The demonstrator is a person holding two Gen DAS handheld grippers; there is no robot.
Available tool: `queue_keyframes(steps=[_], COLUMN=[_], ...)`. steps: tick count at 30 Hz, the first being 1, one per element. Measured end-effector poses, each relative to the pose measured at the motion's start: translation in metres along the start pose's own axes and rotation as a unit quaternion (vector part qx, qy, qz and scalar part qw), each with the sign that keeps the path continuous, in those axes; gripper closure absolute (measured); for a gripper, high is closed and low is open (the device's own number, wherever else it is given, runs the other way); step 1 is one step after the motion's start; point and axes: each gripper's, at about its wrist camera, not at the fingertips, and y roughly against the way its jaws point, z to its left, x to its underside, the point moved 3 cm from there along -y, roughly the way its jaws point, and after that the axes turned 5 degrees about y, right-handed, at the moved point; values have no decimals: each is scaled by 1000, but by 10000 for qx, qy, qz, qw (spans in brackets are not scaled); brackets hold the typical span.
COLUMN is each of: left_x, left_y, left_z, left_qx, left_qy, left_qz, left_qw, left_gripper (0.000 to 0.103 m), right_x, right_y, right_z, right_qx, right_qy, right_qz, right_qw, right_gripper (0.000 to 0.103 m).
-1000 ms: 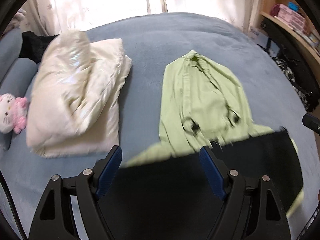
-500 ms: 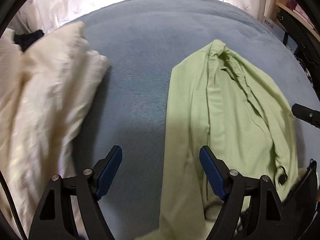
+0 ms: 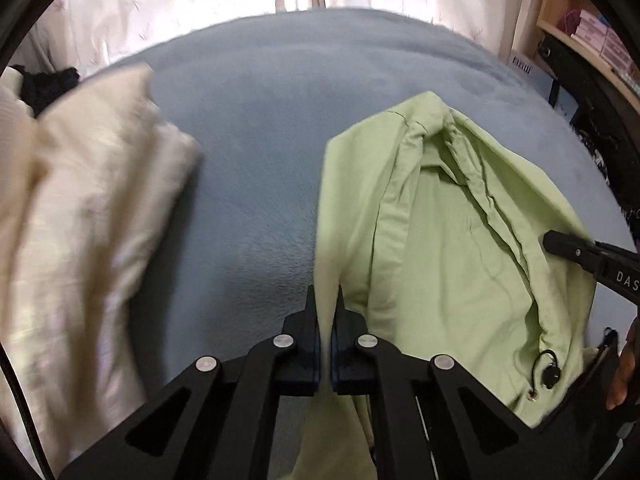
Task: Fold large clothes
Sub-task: 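Fold the green hood over the black folded body with the left tool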
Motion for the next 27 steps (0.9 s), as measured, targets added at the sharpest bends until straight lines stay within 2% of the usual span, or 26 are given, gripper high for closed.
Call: queue_keyframes(steps=[4, 9, 13, 16, 19, 23, 27], left_x=[2, 25, 62, 101, 140, 199, 249], left_y=[57, 126, 177, 200, 214, 223, 241], left_z=[2, 7, 23, 31, 43, 55, 62], left_qx=[2, 128, 260, 378, 509, 419, 363], left_qy=[-94, -93, 18, 108, 260, 363, 418], left_qz=[-262, -458, -512, -470, -376, -110, 137], left_qw=[9996, 9988, 9983, 9981, 9977, 9984, 9984], left_gripper=[103, 103, 103, 103, 103, 103, 102], right_x=[7, 30, 61, 94, 128, 185, 236], right_y=[48, 124, 170, 198, 210, 209, 211], right_z=[6, 27, 49, 58, 60, 58, 57], right_qx=[-15, -160, -194, -225, -160, -28, 212], right_qy=[130, 389, 650, 778, 840, 816, 991], right_qz=[-325, -860, -1101, -1184, -1111, -536, -134], right_qw=[9994, 9954, 9916, 9897, 9901, 9952, 9948], right_gripper=[98, 97, 97, 96, 95, 94, 94])
